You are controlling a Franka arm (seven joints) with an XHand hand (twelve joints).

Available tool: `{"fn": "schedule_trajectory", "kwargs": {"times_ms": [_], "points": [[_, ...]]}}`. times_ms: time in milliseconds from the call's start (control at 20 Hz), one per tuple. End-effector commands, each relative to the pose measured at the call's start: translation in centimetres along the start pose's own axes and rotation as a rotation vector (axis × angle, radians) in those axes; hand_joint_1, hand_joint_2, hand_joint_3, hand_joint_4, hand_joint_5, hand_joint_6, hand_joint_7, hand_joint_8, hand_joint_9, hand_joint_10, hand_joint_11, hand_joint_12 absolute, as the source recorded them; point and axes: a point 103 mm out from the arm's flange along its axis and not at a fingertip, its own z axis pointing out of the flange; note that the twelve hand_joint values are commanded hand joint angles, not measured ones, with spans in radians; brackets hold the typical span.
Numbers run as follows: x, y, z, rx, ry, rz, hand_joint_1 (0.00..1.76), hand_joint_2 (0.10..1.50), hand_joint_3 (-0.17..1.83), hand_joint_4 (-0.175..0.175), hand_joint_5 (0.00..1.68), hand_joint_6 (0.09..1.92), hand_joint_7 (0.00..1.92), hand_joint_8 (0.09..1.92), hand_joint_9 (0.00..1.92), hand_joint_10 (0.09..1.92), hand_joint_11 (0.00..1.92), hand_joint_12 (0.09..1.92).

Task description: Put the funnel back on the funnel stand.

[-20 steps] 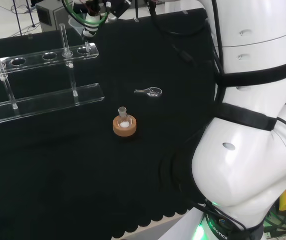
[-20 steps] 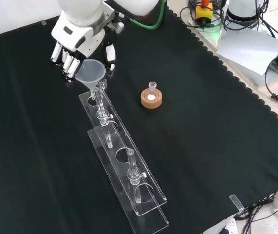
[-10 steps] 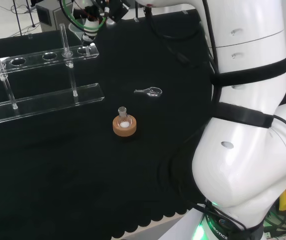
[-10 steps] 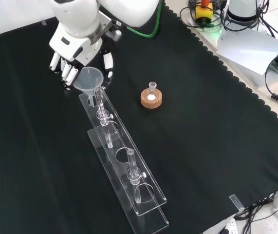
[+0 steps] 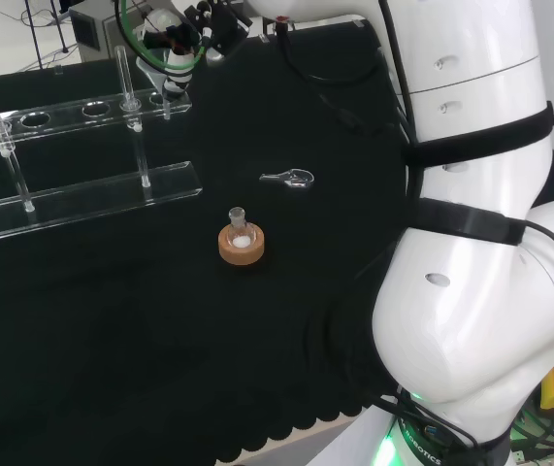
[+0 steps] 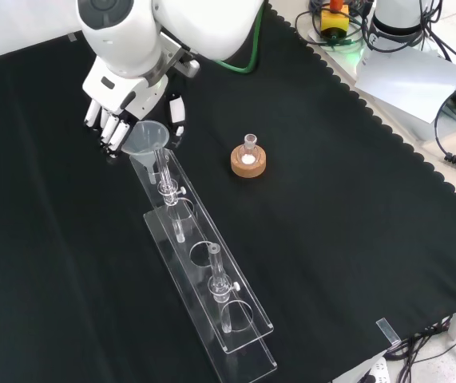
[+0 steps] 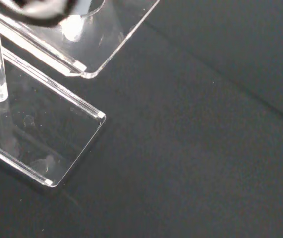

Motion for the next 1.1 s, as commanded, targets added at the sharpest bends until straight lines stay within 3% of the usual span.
{"fn": "schedule_trajectory", "kwargs": {"times_ms": [50,250,450,750,1100], "points": [[-0.1,-0.7,0.6,0.045,0.037,0.001,0.72,0.64,0.56,-0.061,0.25,0.4,0.21,0.72,0.56,0.59,0.32,1.35],[0.0,-1.7,0.3,0.054,0.044,0.0,0.61,0.64,0.45,-0.063,0.12,0.09,0.01,0.33,0.12,0.69,0.03,1.45],[-0.2,-4.0,-0.5,0.021,0.048,0.014,0.58,0.64,0.38,-0.063,0.1,0.09,0.0,0.2,0.03,0.75,0.0,1.45],[-0.6,-9.7,-1.6,-0.068,0.063,0.057,0.57,0.66,0.34,-0.065,0.11,0.09,0.0,0.29,0.04,0.77,0.0,1.47],[-0.7,-17.2,-0.9,-0.116,0.109,0.133,0.57,0.68,0.31,-0.064,0.16,0.09,0.0,0.5,0.12,0.76,0.01,1.5]]}}
